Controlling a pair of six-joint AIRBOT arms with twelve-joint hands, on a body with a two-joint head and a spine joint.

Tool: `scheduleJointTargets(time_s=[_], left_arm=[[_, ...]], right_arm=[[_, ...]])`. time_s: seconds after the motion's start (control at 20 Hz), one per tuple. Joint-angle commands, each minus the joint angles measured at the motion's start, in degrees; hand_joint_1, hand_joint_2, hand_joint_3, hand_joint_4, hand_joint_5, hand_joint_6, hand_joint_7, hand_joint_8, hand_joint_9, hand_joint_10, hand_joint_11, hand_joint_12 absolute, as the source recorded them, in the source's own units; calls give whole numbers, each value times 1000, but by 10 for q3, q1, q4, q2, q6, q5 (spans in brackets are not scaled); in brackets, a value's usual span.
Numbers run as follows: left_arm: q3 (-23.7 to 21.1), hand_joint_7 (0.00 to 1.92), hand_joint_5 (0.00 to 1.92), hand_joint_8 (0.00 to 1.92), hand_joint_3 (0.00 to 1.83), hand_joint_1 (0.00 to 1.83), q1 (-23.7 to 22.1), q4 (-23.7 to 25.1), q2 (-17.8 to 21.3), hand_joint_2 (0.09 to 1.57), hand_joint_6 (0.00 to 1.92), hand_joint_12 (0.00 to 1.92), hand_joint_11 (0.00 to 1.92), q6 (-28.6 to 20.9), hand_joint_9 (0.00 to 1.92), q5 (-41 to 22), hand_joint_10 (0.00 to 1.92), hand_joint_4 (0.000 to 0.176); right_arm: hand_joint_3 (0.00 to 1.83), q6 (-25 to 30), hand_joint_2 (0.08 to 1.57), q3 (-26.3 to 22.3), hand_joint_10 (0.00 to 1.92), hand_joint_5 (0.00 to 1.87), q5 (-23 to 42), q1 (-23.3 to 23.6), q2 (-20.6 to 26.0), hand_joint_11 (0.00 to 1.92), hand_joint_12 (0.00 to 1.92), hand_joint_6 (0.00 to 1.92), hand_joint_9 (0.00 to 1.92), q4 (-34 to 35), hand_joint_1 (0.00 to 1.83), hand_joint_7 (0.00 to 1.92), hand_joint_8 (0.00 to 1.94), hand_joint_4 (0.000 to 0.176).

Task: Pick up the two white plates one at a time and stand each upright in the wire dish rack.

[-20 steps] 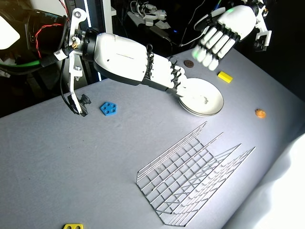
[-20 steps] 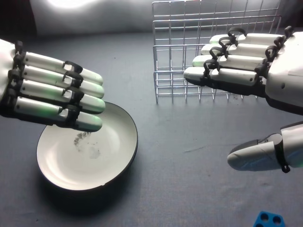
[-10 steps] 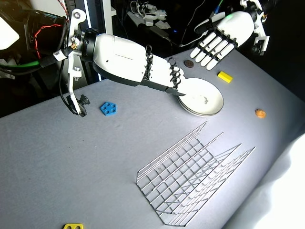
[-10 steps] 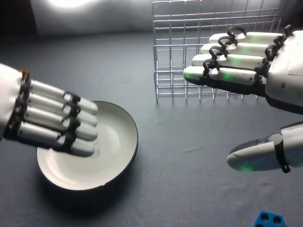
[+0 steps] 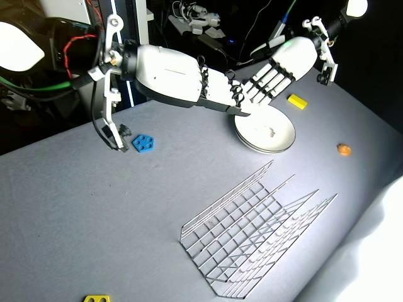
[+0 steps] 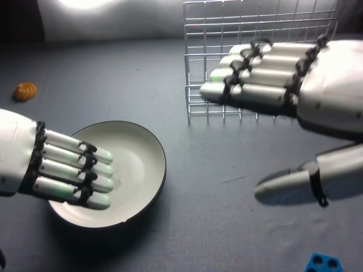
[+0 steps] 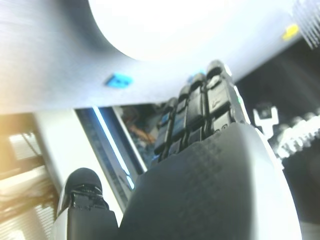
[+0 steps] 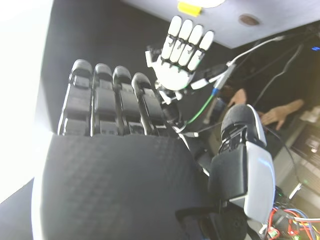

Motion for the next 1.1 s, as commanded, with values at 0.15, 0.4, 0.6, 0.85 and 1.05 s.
scheduleJointTargets(time_s=[0.15,0.4,0.6,0.85,1.05], left_arm=[[31,0,22,0,12,0,17,-55,-14,1024,5,0,0,11,0,-4,0,0],[60,0,10,0,12,0,38,-54,-28,1030,2,0,0,28,0,4,0,0],[75,0,9,0,14,0,47,-49,-34,1040,4,0,0,46,0,6,0,0],[86,0,10,0,12,0,57,-49,-39,1040,4,0,0,49,0,11,0,0],[93,0,0,0,12,0,69,-50,-44,1043,0,0,0,50,0,20,0,0]], right_arm=[[21,45,1064,8,0,0,78,6,-11,0,0,0,0,-50,0,0,0,0],[18,-95,1067,9,0,0,63,6,-36,0,0,0,0,56,0,0,0,0],[12,-131,1064,21,0,0,42,7,-60,0,0,0,0,82,0,0,0,0],[7,-133,1056,24,0,0,41,2,-62,0,0,0,0,107,0,0,0,0],[10,-133,1066,24,0,0,45,-8,-62,0,0,0,0,108,0,0,0,0]])
